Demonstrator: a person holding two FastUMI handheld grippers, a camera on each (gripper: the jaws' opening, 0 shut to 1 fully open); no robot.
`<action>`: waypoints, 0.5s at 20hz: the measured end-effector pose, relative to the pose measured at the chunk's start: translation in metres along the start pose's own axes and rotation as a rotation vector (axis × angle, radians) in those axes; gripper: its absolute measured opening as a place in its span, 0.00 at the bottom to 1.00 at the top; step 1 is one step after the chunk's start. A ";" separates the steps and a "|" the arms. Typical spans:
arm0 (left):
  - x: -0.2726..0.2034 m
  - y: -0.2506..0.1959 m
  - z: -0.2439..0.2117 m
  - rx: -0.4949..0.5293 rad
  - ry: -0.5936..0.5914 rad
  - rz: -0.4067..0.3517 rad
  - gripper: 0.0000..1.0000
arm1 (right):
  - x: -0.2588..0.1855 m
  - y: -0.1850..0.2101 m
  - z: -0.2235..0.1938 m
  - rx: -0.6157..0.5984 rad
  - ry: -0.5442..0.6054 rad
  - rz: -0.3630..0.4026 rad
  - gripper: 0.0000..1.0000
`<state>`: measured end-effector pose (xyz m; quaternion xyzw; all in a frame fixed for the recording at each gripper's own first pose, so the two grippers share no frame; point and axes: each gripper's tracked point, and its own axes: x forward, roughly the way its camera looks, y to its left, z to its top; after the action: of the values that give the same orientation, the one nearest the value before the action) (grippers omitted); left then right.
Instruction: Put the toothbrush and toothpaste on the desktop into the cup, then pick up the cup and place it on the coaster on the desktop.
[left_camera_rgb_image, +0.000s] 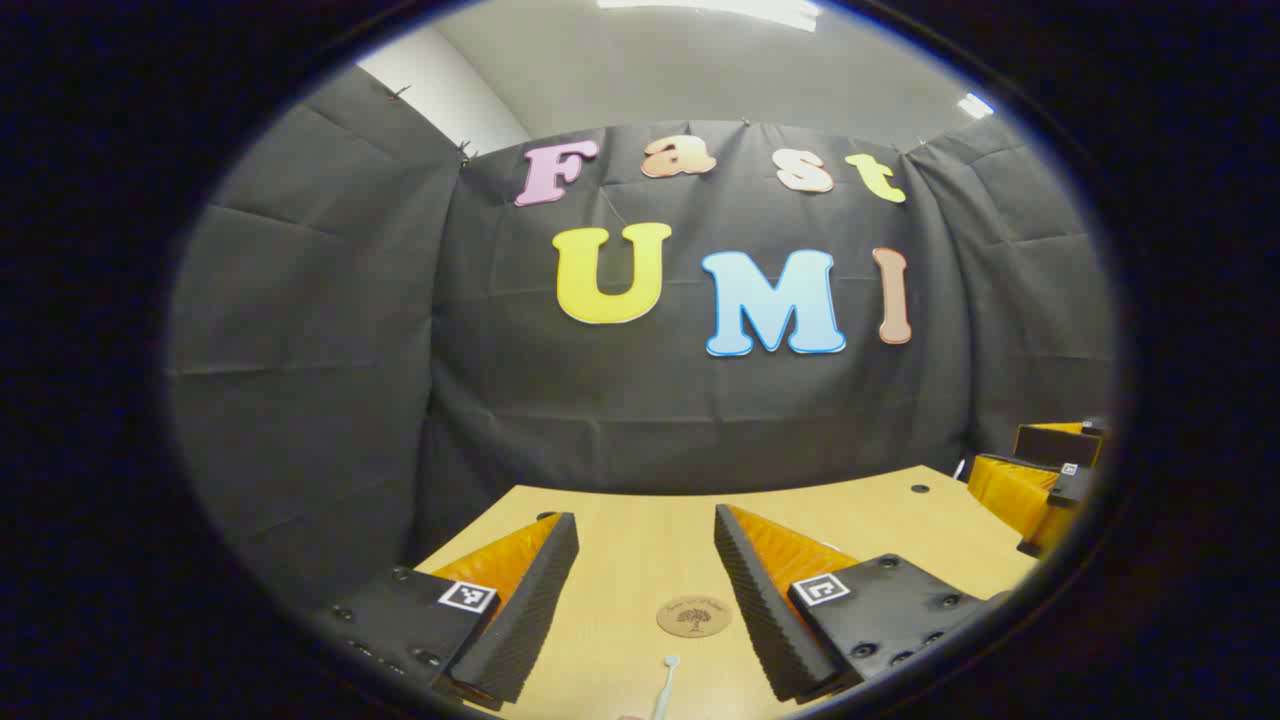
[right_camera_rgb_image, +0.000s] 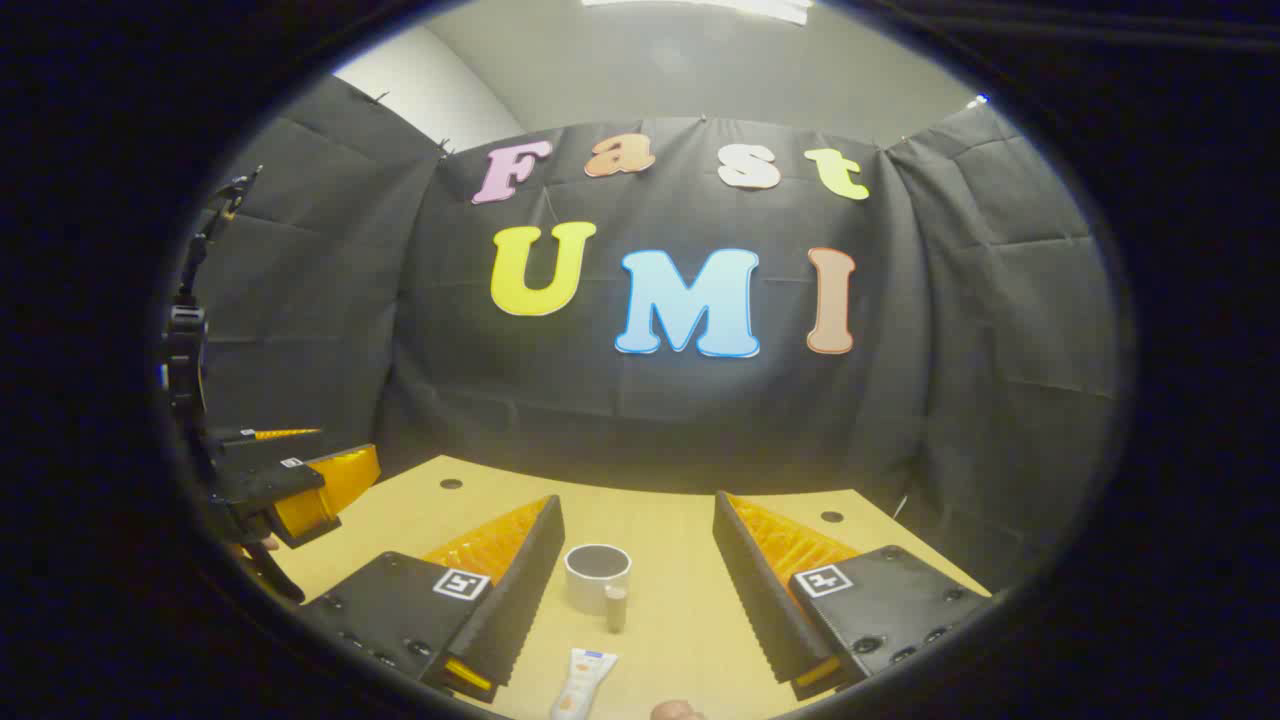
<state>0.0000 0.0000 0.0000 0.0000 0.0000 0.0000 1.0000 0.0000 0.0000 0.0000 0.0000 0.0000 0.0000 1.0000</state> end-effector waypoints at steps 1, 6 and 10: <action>0.000 -0.004 -0.003 0.002 0.003 -0.012 0.92 | 0.001 -0.004 -0.005 -0.005 0.019 -0.016 0.95; 0.001 -0.013 0.001 -0.025 -0.017 -0.046 0.92 | -0.004 -0.009 -0.008 0.009 0.049 -0.037 0.94; 0.007 -0.015 -0.004 -0.036 -0.003 -0.063 0.92 | -0.002 -0.003 -0.013 0.026 0.077 -0.017 0.95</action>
<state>0.0071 -0.0148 -0.0045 -0.0178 -0.0015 -0.0312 0.9994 -0.0021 -0.0025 -0.0126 0.0132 0.0386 -0.0085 0.9991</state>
